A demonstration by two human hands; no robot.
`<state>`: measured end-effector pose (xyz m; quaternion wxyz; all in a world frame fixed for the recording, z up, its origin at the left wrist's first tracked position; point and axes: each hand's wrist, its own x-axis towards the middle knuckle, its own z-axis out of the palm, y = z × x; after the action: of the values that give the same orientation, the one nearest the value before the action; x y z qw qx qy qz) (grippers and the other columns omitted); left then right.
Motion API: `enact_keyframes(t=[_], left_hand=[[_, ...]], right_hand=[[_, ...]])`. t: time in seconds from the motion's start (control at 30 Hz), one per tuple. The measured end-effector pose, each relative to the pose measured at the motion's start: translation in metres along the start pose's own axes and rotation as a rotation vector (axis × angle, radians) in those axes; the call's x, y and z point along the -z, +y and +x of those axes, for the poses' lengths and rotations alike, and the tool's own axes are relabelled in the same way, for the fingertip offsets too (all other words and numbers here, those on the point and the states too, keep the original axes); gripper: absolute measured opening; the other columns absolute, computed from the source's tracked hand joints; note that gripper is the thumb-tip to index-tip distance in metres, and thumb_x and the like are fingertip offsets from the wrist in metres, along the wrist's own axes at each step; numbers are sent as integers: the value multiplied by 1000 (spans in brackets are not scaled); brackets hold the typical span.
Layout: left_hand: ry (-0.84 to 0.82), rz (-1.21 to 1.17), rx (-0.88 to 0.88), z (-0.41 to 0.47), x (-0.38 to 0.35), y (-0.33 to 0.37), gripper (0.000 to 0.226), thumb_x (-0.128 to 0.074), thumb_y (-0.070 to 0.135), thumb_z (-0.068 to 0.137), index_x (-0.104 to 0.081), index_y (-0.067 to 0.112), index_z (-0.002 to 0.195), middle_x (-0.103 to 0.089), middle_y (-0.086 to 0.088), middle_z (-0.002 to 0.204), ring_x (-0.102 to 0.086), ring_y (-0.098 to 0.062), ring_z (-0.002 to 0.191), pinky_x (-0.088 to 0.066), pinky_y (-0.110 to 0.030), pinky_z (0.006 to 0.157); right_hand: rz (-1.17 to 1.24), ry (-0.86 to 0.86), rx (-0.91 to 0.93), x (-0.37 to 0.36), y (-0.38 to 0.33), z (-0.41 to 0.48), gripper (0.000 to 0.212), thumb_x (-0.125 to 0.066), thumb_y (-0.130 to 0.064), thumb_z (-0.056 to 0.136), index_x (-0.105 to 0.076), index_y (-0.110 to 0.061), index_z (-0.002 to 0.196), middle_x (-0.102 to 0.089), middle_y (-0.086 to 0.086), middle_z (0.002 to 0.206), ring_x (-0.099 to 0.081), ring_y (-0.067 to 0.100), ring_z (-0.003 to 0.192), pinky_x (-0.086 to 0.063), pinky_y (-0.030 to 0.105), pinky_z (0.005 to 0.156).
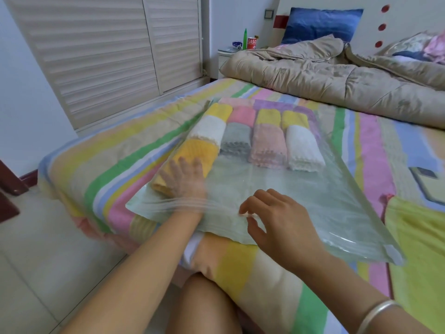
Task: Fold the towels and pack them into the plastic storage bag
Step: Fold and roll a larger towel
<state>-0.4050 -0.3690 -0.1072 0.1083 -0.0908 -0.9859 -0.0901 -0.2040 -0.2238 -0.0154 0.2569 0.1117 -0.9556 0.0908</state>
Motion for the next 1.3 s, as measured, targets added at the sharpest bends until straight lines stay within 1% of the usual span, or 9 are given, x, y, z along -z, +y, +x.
enact_keyframes(t=[0.17, 0.27, 0.4, 0.5, 0.6, 0.9, 1.0, 1.13, 1.3], left_hand=[[-28, 51, 67, -8, 9, -1, 45, -43, 15, 86, -63, 10, 126, -55, -29, 131, -50, -55, 120, -37, -75, 92], [30, 45, 80, -38, 28, 16, 69, -60, 29, 87, -36, 8, 148, -28, -31, 151, -24, -47, 141, -10, -65, 114], [-265, -13, -122, -128, 56, 60, 71, -30, 43, 101, 7, 13, 154, 14, -19, 159, 14, -32, 148, 13, -51, 118], [-404, -40, -345, -196, 88, 102, 60, -34, 35, 99, -18, 12, 152, -17, -12, 159, -11, -29, 147, -8, -43, 120], [-271, -176, -636, -242, 119, 154, 31, -37, 31, 98, -59, 18, 116, -59, -5, 121, -52, -26, 116, -40, -38, 93], [-338, -679, -1230, -336, 94, 322, 17, -61, 26, 89, -64, 17, 103, -66, -1, 104, -56, -18, 101, -47, -35, 87], [-329, -635, -1300, -353, 70, 352, 34, -66, 43, 82, -64, 19, 106, -66, 2, 103, -58, -17, 97, -49, -38, 84], [-214, -547, -1426, -356, 53, 364, 49, -62, 70, 69, -63, 29, 95, -63, 9, 97, -58, -12, 87, -48, -32, 75], [-134, -668, -1450, -354, 47, 355, 24, -65, 50, 83, -70, 26, 85, -69, 10, 90, -64, -10, 80, -52, -29, 66]], right_hand=[[13, -31, -15, -8, -4, -4, 19, -71, -10, 73, -68, -28, 79, -60, -12, 73, -57, 13, 67, -44, 29, 45], [80, -65, -67, -5, 0, -11, 14, -69, -21, 78, -69, -32, 86, -62, -13, 77, -58, 11, 73, -47, 29, 50], [175, -133, -121, 5, 10, -36, 26, -49, -45, 87, -67, -36, 104, -65, -17, 94, -58, 9, 87, -45, 24, 65], [136, -51, -257, 23, 37, -85, 17, -58, -34, 89, -68, -33, 103, -64, -17, 97, -60, 11, 90, -47, 27, 67], [91, 33, -490, 58, 76, -161, 17, -69, -19, 85, -69, -32, 96, -59, -19, 87, -60, 9, 80, -51, 32, 66], [-280, 85, -1090, 215, 136, -413, 25, -76, -22, 81, -58, -39, 79, -53, -15, 74, -51, 10, 64, -35, 26, 53], [-326, 82, -1015, 235, 144, -451, 10, -73, -34, 82, -63, -31, 78, -53, -15, 76, -48, 10, 74, -33, 19, 63], [-392, 4, -742, 248, 155, -476, 44, -50, -61, 83, -73, -23, 86, -66, -10, 87, -60, 15, 81, -49, 28, 66], [-488, -31, -535, 256, 164, -496, 31, -53, -42, 91, -74, -21, 93, -70, -7, 94, -66, 18, 85, -53, 31, 67]])
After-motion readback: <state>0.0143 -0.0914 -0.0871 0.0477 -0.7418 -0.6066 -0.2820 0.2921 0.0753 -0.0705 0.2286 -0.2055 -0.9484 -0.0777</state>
